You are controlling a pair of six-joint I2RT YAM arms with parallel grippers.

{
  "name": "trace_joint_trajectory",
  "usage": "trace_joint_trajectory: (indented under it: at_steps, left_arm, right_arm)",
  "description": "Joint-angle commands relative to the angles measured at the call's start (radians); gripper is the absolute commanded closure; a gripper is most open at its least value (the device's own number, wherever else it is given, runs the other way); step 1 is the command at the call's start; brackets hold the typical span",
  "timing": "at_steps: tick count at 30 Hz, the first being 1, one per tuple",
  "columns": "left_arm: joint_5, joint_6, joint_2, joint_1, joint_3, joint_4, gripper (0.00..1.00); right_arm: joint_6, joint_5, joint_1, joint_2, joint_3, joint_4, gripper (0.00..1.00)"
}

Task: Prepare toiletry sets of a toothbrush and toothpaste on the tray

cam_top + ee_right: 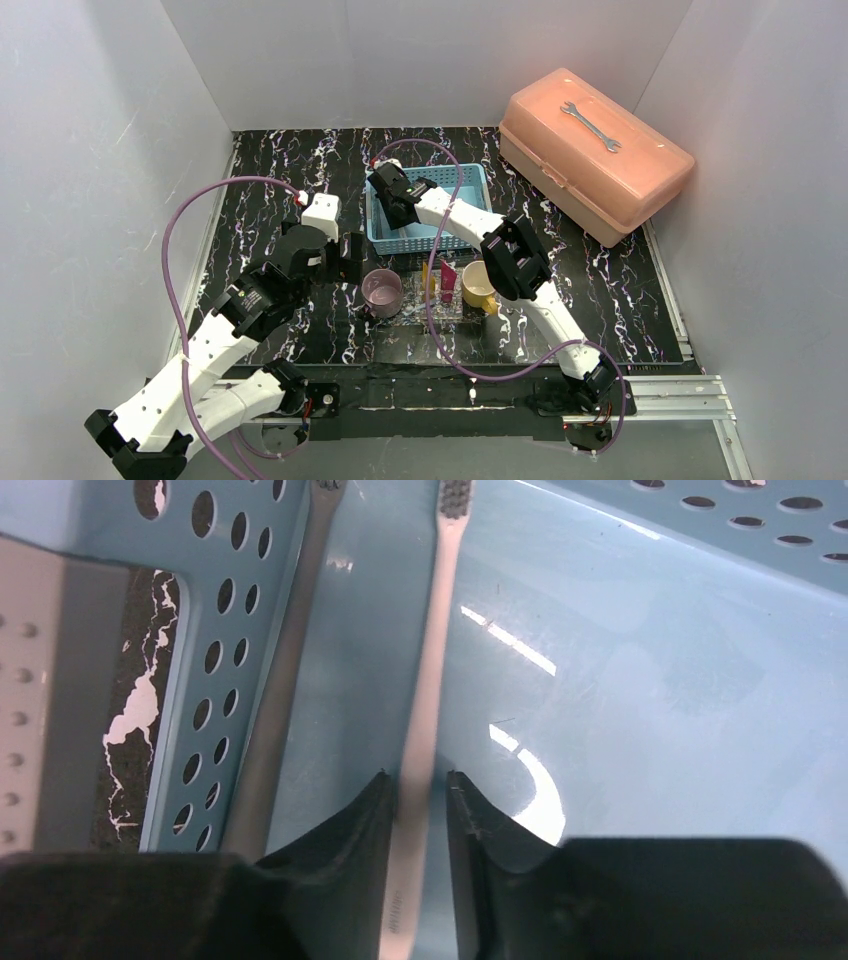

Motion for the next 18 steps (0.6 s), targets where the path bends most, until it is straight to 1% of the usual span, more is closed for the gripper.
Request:
trace_joint_trajectory:
  at_steps: [1,6,9,10,18]
  left_arm:
    - [-0.003,0.011,-0.001,0.009,-0.005,0.004,0.02]
    - [-0.003,0.011,0.001,0.009,-0.005,0.006,0.02]
    - [-0.003,0.011,0.003,0.01,-0.005,0.006,0.02]
    - [-0.002,0.011,0.003,0.011,-0.005,0.006,0.02]
    - [-0.006,0.012,0.001,0.012,-0.007,0.004,0.02]
  right_arm:
    - [-0.016,0.019,0.005,0.023,-0.008,-0.005,0.7]
    - [-0.028,0.014,0.005,0.021,-0.021,-0.011,0.84]
    - [-0.037,0.019,0.005,0.015,-0.042,-0.011,0.96]
    - [-0.04,0.024,0.005,0.012,-0.048,-0.012,0.99]
    - [-0.054,0.041,0.005,-0.053,-0.1,0.026,0.99]
